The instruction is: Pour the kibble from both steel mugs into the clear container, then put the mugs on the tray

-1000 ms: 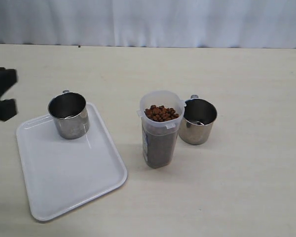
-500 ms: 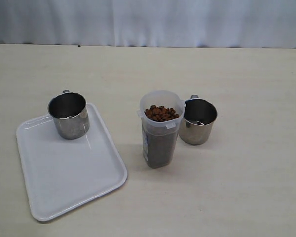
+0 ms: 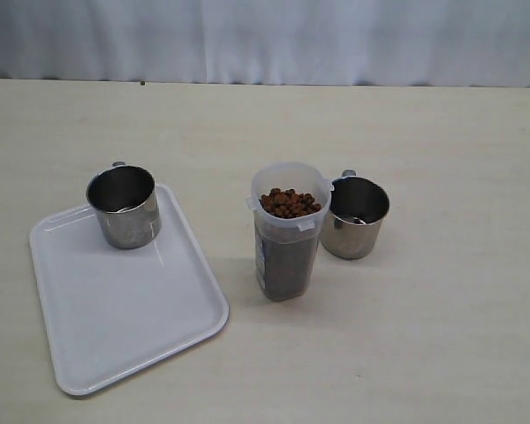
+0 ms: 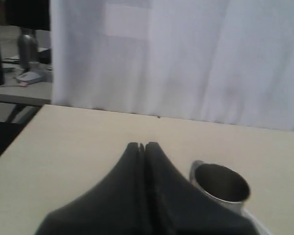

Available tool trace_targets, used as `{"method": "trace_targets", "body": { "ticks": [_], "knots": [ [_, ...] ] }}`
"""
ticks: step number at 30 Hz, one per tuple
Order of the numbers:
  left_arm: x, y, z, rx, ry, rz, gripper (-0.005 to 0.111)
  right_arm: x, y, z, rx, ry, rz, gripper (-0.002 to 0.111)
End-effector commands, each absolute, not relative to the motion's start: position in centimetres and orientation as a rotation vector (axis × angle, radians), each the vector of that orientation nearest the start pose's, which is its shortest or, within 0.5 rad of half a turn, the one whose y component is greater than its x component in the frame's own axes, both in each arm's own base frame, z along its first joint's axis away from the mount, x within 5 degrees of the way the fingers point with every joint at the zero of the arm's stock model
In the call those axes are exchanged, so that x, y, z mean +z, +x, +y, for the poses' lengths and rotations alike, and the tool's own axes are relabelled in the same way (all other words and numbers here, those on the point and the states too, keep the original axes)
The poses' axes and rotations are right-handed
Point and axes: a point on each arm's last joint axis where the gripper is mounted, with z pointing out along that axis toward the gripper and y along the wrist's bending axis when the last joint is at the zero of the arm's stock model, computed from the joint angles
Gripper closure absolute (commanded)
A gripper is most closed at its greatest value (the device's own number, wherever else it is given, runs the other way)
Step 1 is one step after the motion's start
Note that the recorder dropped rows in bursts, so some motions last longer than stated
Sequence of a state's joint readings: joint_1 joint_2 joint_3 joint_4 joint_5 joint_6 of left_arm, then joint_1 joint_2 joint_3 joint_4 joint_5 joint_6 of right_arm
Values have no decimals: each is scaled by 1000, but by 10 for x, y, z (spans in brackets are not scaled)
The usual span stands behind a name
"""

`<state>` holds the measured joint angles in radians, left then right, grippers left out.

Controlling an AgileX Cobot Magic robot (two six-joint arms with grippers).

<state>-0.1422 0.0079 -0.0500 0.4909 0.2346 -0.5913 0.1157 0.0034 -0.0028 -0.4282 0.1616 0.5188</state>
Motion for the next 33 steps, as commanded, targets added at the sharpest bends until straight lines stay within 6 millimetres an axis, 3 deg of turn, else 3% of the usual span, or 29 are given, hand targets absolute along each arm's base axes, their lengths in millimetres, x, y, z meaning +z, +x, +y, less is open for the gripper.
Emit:
{"method": "trace_targets", "body": {
  "ticks": [1, 9, 12, 14, 33],
  "knots": [
    [210, 54, 8, -37, -170, 1635, 107, 200, 56, 1, 111, 32, 1633, 103],
    [205, 55, 9, -25, -203, 1633, 107, 200, 56, 1, 111, 32, 1633, 103],
    [202, 56, 2, -13, -59, 1601, 107, 200, 56, 1, 111, 32, 1633, 103],
    [196, 56, -2, 16, 53, 1677, 107, 200, 56, 1, 111, 32, 1633, 103],
    [195, 56, -1, 44, 69, 1685, 107, 200, 56, 1, 111, 32, 1633, 103]
  ]
}}
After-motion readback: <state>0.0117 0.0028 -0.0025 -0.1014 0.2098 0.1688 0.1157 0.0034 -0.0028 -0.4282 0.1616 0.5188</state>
